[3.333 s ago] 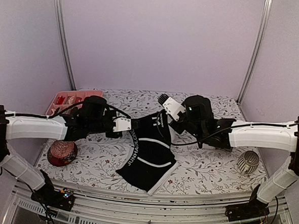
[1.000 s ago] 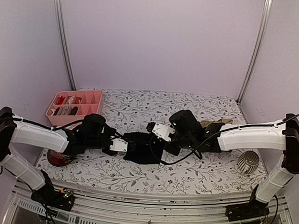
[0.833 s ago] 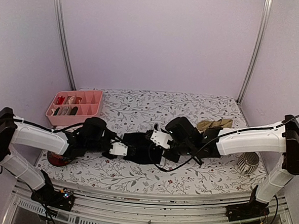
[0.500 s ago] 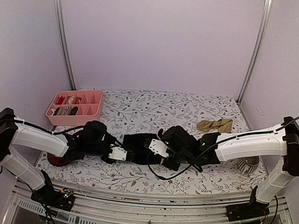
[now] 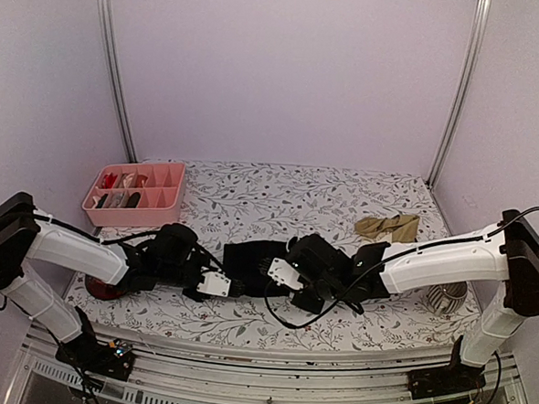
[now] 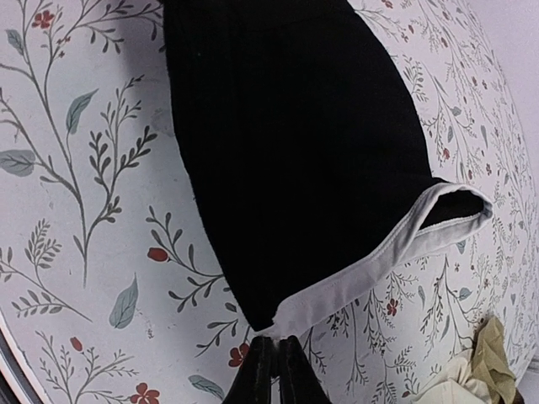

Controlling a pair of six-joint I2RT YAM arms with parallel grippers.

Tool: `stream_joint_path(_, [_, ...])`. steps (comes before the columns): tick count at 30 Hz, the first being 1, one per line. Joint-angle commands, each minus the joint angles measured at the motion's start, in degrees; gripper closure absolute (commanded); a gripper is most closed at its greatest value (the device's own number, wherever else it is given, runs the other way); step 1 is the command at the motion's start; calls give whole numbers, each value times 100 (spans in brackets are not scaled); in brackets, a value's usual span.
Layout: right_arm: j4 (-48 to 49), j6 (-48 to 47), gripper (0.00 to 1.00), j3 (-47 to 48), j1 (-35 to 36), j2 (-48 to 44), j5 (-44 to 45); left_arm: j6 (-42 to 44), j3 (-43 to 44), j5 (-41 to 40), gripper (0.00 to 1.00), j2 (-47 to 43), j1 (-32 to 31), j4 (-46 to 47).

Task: Roll the underwear
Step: Fold the underwear at the center of the board, then smooth out the underwear at the center of the board.

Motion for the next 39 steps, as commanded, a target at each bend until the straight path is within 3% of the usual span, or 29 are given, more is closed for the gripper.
stream_joint_path(1, [-287,117,85,225,78,207,-119,-82,-38,67,87,57,-60,-129])
stream_joint_path(2, [-322,132,71,252,85,248,-100,-82,-38,60,83,66,-64,-148])
stream_joint_path(5, [-373,170,58,304,87,249,-155,-89,-54,47,63,36,-67,-210])
stream_joint_path(8, [-319,202,38,288,83,66,-184,-70,-97,46,39,-80,-48,-287])
stream_joint_path(11, [-250,274,29,293,59,-146,-5,-25,-91,184,19,-345,52,-541])
stream_joint_path(13, [-223,403,27,423,-36,-234,36,-49,7,500,8,-579,259,-791])
stream_joint_path(15, [-192,689,24,619,-204,-247,79,-177,207,908,2,-791,556,-1039])
stream_joint_path(19, [77,1091,22,883,-414,-83,338,-810,667,1297,2,-774,1102,-930])
stream_joint_path(27, [162,1641,23,1665,-1070,846,629,-1850,1811,1197,4,608,1582,-973])
stream_joint_path(35, [234,1976,22,2048,-1459,1543,378,-2396,2273,409,6,1485,1624,-586])
stream_joint_path(37, [197,2050,28,2065,-1586,1660,295,-2429,2374,283,6,1628,1619,-599])
stream_joint_path(39, [178,2123,41,2013,-1713,1708,303,-2460,2427,141,6,1730,1621,-575])
